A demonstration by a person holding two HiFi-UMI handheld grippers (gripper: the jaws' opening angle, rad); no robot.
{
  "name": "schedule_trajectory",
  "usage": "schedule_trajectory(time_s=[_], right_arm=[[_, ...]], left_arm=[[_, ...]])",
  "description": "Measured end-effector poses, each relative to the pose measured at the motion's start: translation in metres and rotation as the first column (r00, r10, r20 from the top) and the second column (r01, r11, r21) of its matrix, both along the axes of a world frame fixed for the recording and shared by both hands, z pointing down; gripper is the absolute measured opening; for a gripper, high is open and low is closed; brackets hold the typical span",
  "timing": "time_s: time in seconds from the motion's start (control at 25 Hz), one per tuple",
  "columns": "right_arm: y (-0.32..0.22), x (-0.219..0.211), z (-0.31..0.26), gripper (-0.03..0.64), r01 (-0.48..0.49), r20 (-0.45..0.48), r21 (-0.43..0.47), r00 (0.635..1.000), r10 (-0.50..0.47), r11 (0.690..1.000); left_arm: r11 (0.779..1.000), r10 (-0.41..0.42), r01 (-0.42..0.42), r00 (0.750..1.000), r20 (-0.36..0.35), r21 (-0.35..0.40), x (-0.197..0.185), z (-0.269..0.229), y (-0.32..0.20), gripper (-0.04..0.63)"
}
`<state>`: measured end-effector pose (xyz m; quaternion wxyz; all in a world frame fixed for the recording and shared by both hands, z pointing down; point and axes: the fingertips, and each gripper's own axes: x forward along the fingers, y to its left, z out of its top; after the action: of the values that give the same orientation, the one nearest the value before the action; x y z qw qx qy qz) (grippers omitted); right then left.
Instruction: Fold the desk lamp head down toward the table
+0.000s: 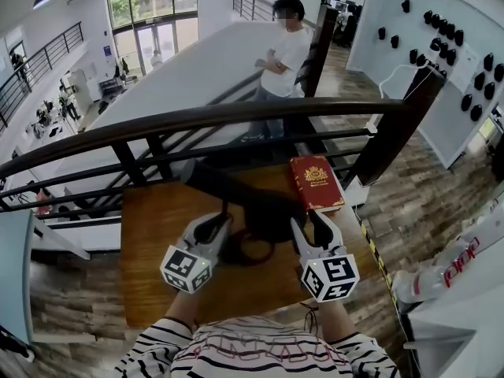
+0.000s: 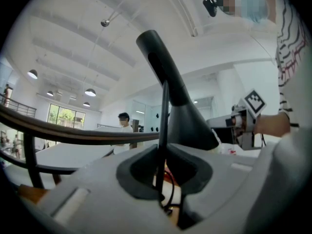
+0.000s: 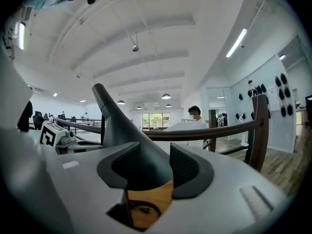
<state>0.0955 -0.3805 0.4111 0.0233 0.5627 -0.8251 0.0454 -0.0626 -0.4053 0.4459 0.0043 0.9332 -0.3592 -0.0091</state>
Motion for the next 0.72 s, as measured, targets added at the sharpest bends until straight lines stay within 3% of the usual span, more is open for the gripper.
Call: schedule_trajectory(time_s=[0.24,0.56,0.72], right_arm=[[0.002,-0.008,0.005,0.172,0.002,0.005,-0.013,1.0,-0.002,1.0],[0.0,-0.018,0.015,0.162,0.012,-0.004,-0.037,1.0,-0.012,0.999],[-0.001,-0.029,0.024,0.154,0.036,-0.01,-0.06,0.999,-0.036,0.998]], left_arm=[[1.0,0.017,-0.017,1.0,-0.013,-0.005,-0.005,-0.001,0.008,0.068],[0.992,0.125,-0.125,0.991,-0.057,-0.003,0.005,-0.001,0.022,0.235],[0.989,0.148,-0.148,0.987,-0.062,0.0,0.006,0.0,0.027,0.288]])
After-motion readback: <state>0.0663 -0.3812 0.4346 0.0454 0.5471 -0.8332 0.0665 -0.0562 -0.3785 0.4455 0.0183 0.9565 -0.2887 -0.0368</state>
